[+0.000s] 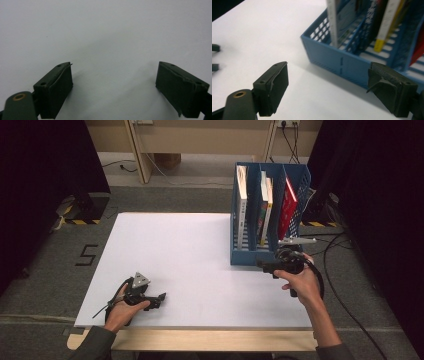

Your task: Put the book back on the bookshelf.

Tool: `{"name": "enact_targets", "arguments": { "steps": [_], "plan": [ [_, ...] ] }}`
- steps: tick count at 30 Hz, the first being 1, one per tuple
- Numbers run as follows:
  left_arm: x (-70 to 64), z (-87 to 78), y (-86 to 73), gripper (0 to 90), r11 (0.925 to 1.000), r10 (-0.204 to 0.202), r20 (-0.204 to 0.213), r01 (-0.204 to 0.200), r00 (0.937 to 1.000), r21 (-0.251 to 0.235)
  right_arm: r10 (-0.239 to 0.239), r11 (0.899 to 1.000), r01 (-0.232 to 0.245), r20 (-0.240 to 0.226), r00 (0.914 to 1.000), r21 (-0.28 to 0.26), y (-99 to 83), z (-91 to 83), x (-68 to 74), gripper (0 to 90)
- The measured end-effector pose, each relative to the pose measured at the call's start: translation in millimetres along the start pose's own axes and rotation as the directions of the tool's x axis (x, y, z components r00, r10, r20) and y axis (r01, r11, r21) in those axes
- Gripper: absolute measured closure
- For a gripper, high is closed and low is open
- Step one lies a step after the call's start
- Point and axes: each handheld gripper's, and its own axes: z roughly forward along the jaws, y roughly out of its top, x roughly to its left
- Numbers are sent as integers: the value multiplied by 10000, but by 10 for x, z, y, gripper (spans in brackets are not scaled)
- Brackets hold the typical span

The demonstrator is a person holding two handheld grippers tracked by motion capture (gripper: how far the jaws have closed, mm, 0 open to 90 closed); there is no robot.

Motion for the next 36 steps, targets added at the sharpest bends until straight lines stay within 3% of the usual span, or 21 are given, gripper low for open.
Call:
{"name": "enact_targets", "arguments": {
  "steps": [15,21,30,33,36],
  "plan": [
    [0,0,-1,128,10000,13,-4,-13,10000,-1,-188,9997,195,-497,9986,127,-341,185,205,177],
    [1,0,0,129,10000,20,-6,-20,10000,6,-187,9988,219,-726,9972,436,-521,275,252,175],
    [0,0,0,129,10000,26,-13,-26,10000,8,-112,9971,164,-699,9975,740,-797,397,278,176],
    [0,-1,0,129,10000,33,-12,-33,10000,11,-273,9958,314,-485,9985,859,-841,427,306,176],
    [-1,-1,0,129,10000,31,-14,-31,10000,10,-120,9950,187,-680,9976,984,-906,458,327,172]
  ]
}}
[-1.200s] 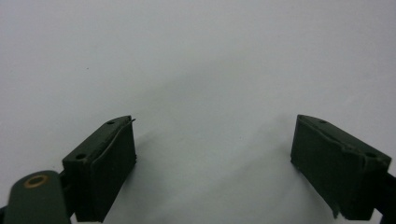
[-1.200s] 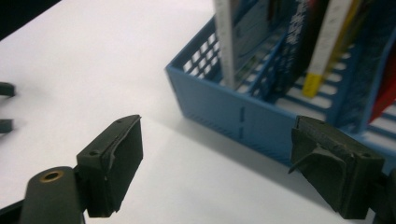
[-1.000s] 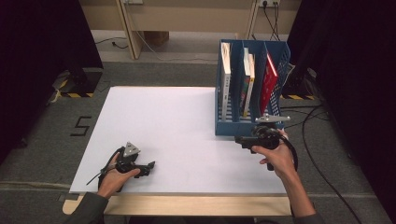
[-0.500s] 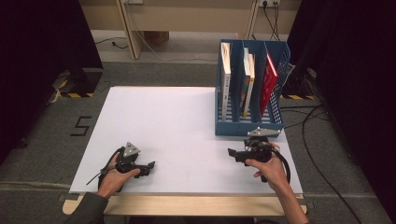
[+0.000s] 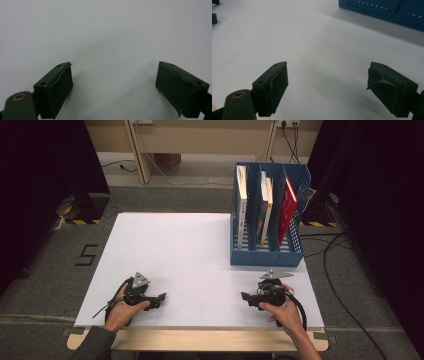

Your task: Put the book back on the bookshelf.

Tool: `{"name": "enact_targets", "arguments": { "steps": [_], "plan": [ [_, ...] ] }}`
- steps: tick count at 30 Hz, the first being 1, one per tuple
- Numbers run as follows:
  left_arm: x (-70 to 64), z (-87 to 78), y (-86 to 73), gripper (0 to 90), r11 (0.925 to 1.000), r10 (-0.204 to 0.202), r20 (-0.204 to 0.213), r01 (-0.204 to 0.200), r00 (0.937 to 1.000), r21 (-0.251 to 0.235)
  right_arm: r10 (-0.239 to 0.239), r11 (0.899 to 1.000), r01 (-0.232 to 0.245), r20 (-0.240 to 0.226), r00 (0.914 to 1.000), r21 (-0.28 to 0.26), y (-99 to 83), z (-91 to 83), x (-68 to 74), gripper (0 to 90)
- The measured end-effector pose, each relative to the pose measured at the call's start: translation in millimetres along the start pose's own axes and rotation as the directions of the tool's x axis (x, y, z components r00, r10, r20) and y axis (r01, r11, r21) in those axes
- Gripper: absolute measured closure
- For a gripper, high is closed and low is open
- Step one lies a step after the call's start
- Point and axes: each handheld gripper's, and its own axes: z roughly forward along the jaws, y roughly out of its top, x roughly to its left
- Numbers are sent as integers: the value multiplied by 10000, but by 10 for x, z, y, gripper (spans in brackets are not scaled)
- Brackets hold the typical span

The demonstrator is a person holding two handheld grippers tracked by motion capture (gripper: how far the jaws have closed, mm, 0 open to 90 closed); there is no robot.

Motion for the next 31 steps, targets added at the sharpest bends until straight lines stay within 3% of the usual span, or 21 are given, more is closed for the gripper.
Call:
{"name": "enact_targets", "arguments": {
  "steps": [7,11,15,31],
  "plan": [
    [0,0,0,129,10000,5,-3,-5,10000,0,-170,9990,158,298,9994,413,-116,78,24,176],
    [0,-1,0,129,10000,20,-6,-20,10000,10,-664,9970,640,540,9963,446,-153,98,66,165],
    [0,-1,0,129,10000,20,-6,-20,10000,10,-1543,9874,1498,1035,9826,504,-208,135,148,138],
    [-1,0,0,129,10000,16,-5,-16,10000,7,-1577,9875,1575,1072,9816,103,-264,135,146,135]
  ]
}}
